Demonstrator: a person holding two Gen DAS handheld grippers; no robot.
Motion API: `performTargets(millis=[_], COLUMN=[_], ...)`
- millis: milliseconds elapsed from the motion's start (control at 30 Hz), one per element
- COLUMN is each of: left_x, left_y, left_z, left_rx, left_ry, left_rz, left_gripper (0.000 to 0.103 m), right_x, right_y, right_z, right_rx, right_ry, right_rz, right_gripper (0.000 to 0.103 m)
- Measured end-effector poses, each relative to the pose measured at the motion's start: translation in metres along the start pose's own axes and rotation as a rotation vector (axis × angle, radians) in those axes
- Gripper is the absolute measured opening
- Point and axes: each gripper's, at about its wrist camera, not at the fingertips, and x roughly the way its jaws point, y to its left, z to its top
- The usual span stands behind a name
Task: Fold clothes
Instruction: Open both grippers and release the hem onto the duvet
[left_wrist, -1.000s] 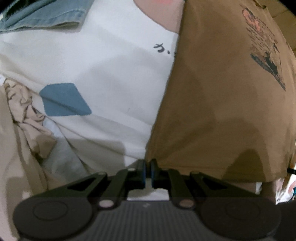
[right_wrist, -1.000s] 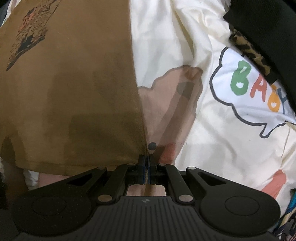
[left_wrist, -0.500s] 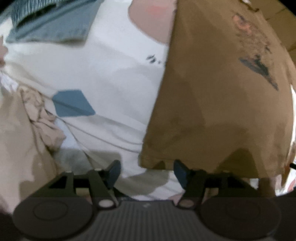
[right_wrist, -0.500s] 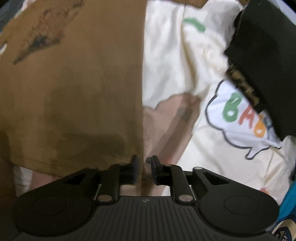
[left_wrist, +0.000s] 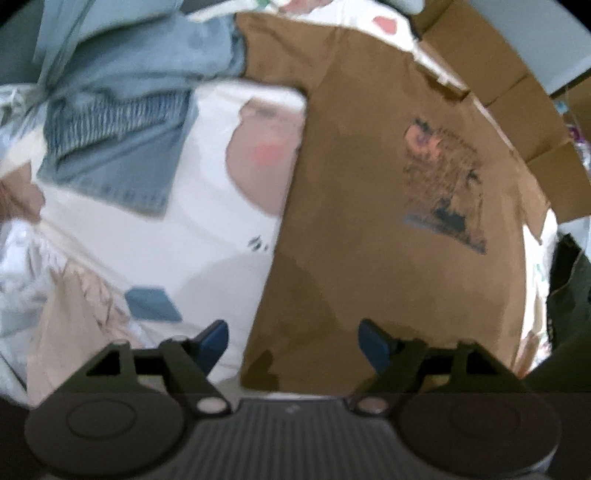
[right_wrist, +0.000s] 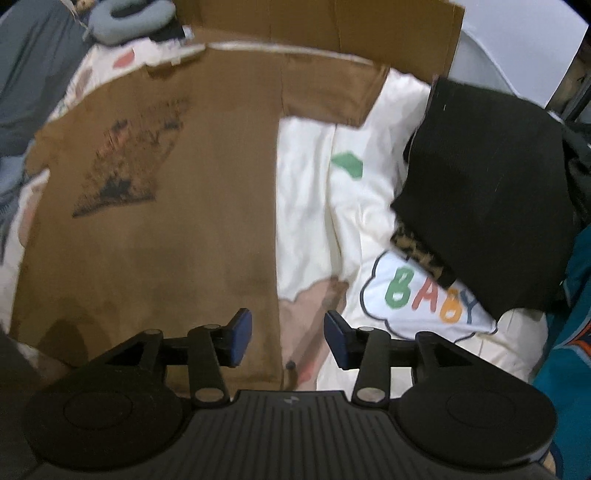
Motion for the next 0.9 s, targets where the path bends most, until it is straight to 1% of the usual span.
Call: performTargets(millis=[67,167,333,533,700,900], left_x=[-0.006,-0.018,-0.034,-0.049,-0.055,-0.052], left_y=[-0.006,-0.016,-0.025,-0.032,-0.038,-0.049], left_z=[0.008,0.02,0.037,0.057,0.073,0.101], left_rx=[0.011,0.043,0.065,0.067,0.073,0.076], left_ry=[-0.014,-0.038,-0.064,-0.092,-0.101,-0.112], left_rz=[-0.014,-0.019,-0.01,-0.006,-0.004,-0.003], left_gripper=[0.08,0.081,0.082,0.083,0.083,0.083], right_x=[-0.01,-0.023,-0.039,-0.053,-0.059,-0.055], right_y=[0.0,-0.002,-0.006,-0.011,-0.019,-0.035], right_z=[0.004,0.009,0.013,0.015,0.017,0.025], right_rx=[0.008,0.026,0.053,0.086,0.125,0.2], right_ry=[-0.019,-0.043,-0.071,-0.101,-0.115,-0.115], right_rz=[0.005,0.011,0.027,0.041,0.03,0.038], right_gripper=[0.056,0.058,0.059,0.059,0.065,0.066])
